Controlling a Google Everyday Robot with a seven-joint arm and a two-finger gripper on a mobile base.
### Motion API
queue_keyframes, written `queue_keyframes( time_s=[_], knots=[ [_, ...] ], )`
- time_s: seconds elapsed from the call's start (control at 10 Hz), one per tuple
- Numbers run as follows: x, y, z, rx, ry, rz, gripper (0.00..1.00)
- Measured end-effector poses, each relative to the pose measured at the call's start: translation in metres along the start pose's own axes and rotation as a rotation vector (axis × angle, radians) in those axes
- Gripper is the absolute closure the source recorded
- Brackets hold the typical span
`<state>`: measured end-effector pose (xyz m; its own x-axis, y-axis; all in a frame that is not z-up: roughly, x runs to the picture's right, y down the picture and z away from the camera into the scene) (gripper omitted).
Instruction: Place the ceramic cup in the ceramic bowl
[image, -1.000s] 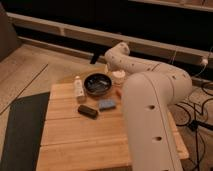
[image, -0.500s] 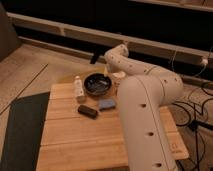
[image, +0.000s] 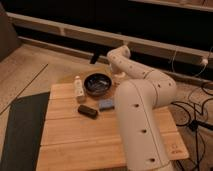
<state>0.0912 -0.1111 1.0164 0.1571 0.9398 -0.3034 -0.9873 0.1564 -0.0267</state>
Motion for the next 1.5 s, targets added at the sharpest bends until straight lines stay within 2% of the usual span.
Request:
queue_keyframes(
  time_s=[0.1,0.2,0.3,0.4,0.5,0.7,1.0,1.2,1.4,1.5],
  knots=[
    [-0.008,-0.008,-0.007,0.031,-0.018,0.001,1.0],
    [-0.026,-0.019,-0.025,0.08,-0.061,-0.009,1.0],
    [-0.042,-0.02,-0.046,0.109,-0.106,-0.029,1.0],
    [-0.053,-0.01,-0.064,0.108,-0.14,-0.048,1.0],
    [-0.058,0.008,-0.075,0.085,-0.161,-0.067,1.0],
    [-0.057,0.06,-0.097,0.008,-0.191,-0.11,1.0],
    [-0.033,0.132,-0.119,-0.113,-0.202,-0.174,1.0],
    [-0.01,0.162,-0.119,-0.182,-0.182,-0.19,1.0],
    [0.01,0.177,-0.11,-0.213,-0.153,-0.212,1.0],
    [0.016,0.174,-0.1,-0.213,-0.137,-0.211,1.0]
  ],
)
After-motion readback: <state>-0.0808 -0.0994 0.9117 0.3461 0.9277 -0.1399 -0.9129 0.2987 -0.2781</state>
